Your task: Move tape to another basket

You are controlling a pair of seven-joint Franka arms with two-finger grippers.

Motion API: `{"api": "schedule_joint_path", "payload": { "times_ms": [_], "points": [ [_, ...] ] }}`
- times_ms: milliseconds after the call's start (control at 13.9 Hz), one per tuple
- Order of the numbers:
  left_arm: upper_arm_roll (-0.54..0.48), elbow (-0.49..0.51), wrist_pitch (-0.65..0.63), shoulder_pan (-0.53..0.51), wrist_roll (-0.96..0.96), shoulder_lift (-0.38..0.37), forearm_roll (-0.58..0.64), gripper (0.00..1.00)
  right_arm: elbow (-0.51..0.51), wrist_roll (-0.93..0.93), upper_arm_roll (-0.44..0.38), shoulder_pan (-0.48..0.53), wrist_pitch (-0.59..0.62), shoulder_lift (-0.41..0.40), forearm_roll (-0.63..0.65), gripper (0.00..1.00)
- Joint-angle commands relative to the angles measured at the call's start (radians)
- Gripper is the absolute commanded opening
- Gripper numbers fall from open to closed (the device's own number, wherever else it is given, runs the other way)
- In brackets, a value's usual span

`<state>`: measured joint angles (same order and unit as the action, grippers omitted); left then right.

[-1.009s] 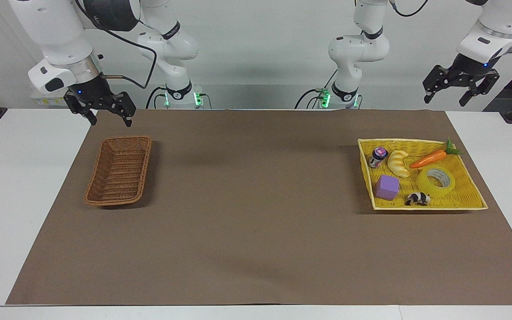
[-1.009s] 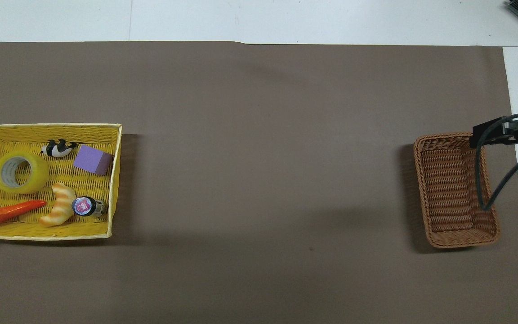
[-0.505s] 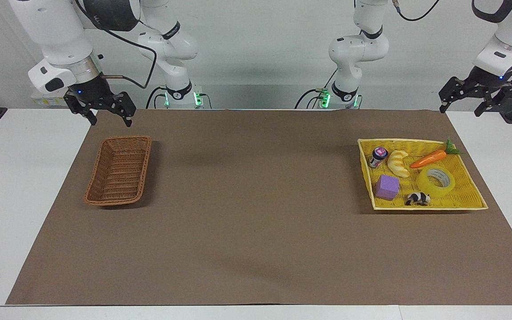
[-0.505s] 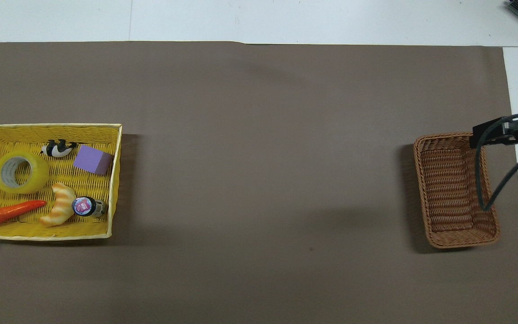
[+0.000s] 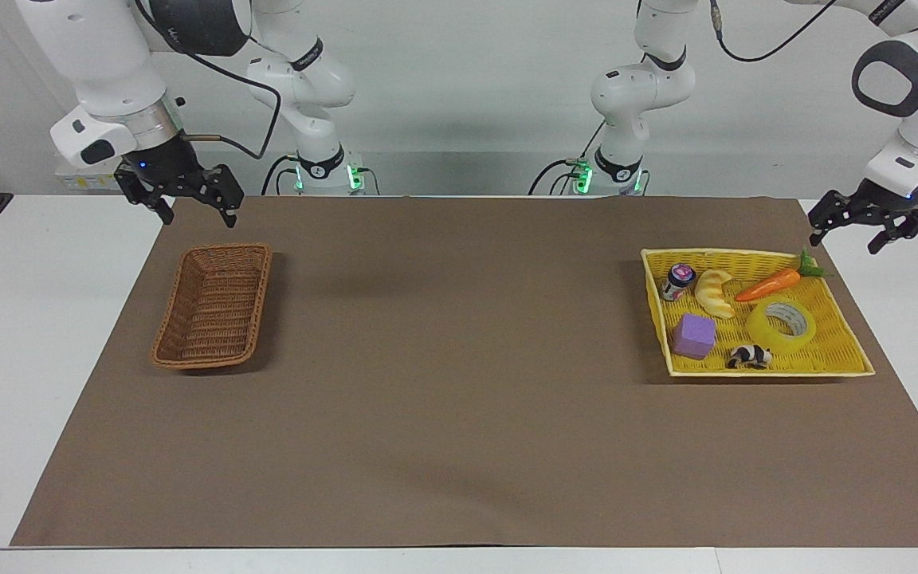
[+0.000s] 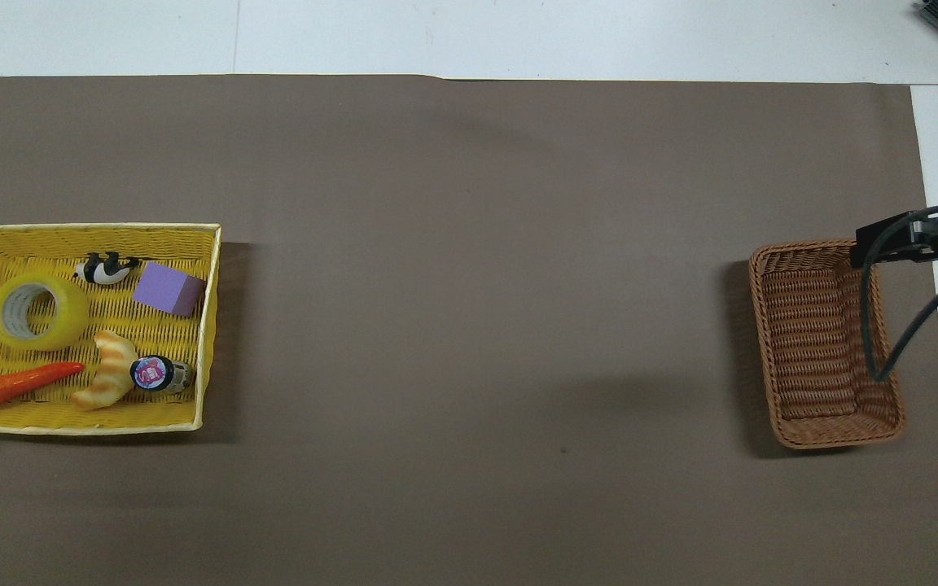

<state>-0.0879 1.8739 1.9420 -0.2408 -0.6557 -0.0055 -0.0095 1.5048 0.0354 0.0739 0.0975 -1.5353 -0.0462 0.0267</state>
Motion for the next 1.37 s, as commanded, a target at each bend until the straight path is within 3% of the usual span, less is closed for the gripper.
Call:
{"api": "schedule_joint_path", "payload": {
  "times_ms": [0,144,288,505,721,865,1153,1225,1297],
  "points": [
    [0.010,0.030,0.113,-0.038,-0.077,0.082,-0.024,1.00,0.025,0.000,0.007,0.002,-0.009,0.020,0.009,1.00],
    [0.010,0.050,0.164,-0.051,-0.081,0.133,-0.024,1.00,0.029,0.001,0.006,0.004,-0.011,0.022,-0.028,1.00],
    [0.010,0.086,0.218,-0.052,-0.081,0.157,-0.035,1.00,0.067,-0.002,-0.005,0.028,-0.026,0.041,-0.159,1.00],
    [0.010,0.097,0.270,-0.052,-0.079,0.211,-0.041,1.00,0.142,0.001,-0.002,0.024,-0.113,0.074,-0.191,1.00],
    [0.010,0.097,0.324,-0.048,-0.078,0.248,-0.041,1.00,0.215,0.001,0.003,0.013,-0.202,0.074,-0.326,1.00],
    [0.010,0.097,0.343,-0.045,-0.073,0.262,-0.041,0.97,0.256,0.004,0.004,-0.037,-0.268,0.066,-0.350,1.00],
    [0.010,0.133,0.374,-0.057,-0.076,0.286,-0.041,0.82,0.362,0.000,0.004,-0.110,-0.429,0.055,-0.511,1.00],
    [0.010,0.134,0.389,-0.055,-0.074,0.291,-0.041,0.72,0.383,-0.002,0.004,-0.134,-0.469,0.048,-0.560,1.00],
    [0.010,0.134,0.388,-0.057,-0.073,0.291,-0.041,0.52,0.408,-0.002,0.004,-0.163,-0.515,0.045,-0.602,1.00]
  ]
}}
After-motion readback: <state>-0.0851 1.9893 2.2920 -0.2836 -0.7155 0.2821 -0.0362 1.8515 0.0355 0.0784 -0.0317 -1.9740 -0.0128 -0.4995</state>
